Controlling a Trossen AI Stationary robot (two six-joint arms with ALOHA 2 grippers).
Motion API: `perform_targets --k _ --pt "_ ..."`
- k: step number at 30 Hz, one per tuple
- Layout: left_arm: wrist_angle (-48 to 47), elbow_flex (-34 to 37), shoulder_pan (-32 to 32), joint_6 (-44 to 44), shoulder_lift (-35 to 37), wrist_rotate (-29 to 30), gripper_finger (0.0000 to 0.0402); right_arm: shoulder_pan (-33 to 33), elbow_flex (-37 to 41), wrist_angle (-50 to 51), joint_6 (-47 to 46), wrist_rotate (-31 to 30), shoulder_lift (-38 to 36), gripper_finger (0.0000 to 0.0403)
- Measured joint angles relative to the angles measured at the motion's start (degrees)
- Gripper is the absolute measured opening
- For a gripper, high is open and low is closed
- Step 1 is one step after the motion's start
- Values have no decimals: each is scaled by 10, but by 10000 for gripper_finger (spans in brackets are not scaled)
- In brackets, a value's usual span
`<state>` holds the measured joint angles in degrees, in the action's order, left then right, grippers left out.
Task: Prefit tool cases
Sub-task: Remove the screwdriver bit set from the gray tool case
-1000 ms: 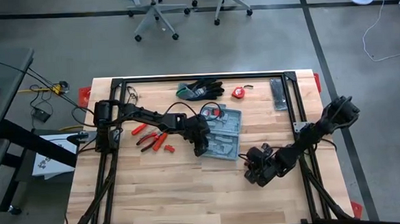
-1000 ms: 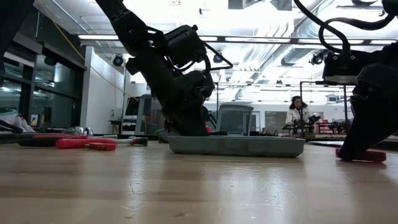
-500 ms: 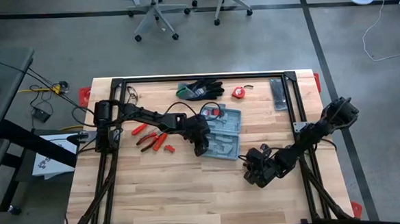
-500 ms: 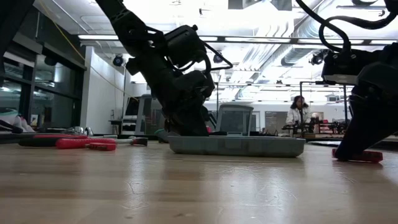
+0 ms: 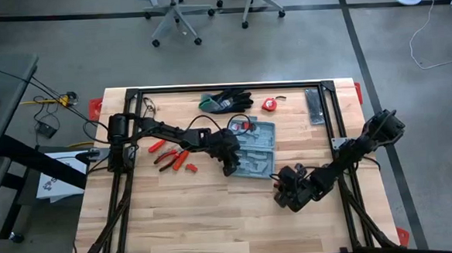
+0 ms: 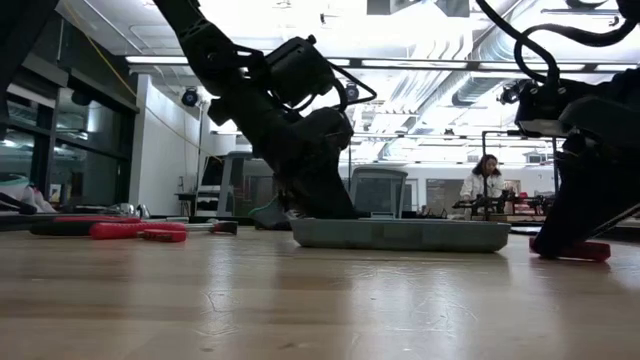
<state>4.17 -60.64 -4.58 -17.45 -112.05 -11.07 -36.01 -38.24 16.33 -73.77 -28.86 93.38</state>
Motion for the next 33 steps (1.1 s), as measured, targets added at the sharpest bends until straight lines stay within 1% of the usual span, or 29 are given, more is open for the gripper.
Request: perform_targets --k 4,7,9,15,19,21,25,28,31,33 --pt "1 0 0 0 1 0 115 0 0 -3 -13 -1 0 104" --pt "1 0 0 0 2 0 115 4 0 -12 -61 -4 0 104" --pt "1 0 0 0 2 0 115 4 0 -11 -73 -4 0 104" --pt "2 -1 0 0 2 -1 115 4 0 -10 -68 5 0 104" --pt "2 -2 0 0 2 -2 115 8 0 -12 -29 5 0 104" --pt "2 -2 0 0 3 -2 115 9 0 -9 -41 19 -3 104" --pt "2 -2 0 1 3 -2 115 7 -1 0 -69 4 -3 104" --pt "2 -2 0 1 3 -2 115 7 -1 -5 -74 18 -3 104" --pt "2 -2 0 1 3 -2 115 7 -1 -12 -31 19 -3 104" --pt "2 -2 0 1 3 -2 115 8 -1 -6 -24 18 -3 104"
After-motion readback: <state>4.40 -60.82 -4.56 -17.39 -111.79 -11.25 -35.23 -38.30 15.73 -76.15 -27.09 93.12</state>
